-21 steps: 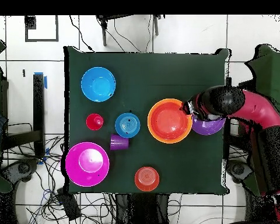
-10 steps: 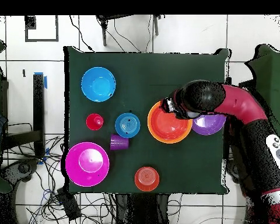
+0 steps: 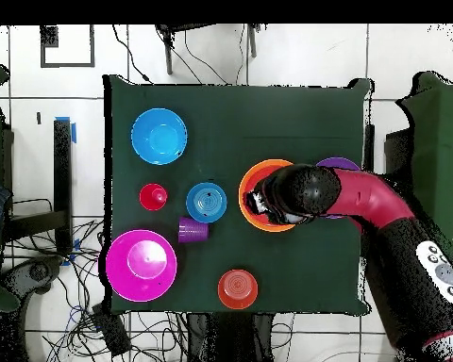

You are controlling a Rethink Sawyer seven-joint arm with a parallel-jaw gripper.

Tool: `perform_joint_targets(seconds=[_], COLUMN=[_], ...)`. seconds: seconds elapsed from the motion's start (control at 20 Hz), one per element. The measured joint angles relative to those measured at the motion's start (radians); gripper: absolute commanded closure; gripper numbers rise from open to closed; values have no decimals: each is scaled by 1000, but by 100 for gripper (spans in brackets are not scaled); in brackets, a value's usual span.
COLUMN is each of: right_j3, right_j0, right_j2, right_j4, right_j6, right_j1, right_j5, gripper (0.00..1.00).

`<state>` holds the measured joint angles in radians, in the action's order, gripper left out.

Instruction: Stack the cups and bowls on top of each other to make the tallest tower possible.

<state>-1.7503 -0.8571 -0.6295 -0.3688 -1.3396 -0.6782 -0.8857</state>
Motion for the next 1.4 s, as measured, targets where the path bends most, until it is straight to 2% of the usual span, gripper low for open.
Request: perform_joint_targets(seconds=[0.3, 0.55, 0.9, 1.15, 1.4], right_j3=[-75, -105, -97, -70, -48], right_j0=[-9, 5, 90, 154, 192], right_j2=[0, 1, 19, 24, 24], right_j4=[-1, 0, 28, 61, 89], right_j6=[0, -11, -90, -157, -197], right_j1=[-2, -2, 15, 34, 42], right_j5=[73, 177, 333, 360, 361], gripper=[0, 0, 0, 0, 0])
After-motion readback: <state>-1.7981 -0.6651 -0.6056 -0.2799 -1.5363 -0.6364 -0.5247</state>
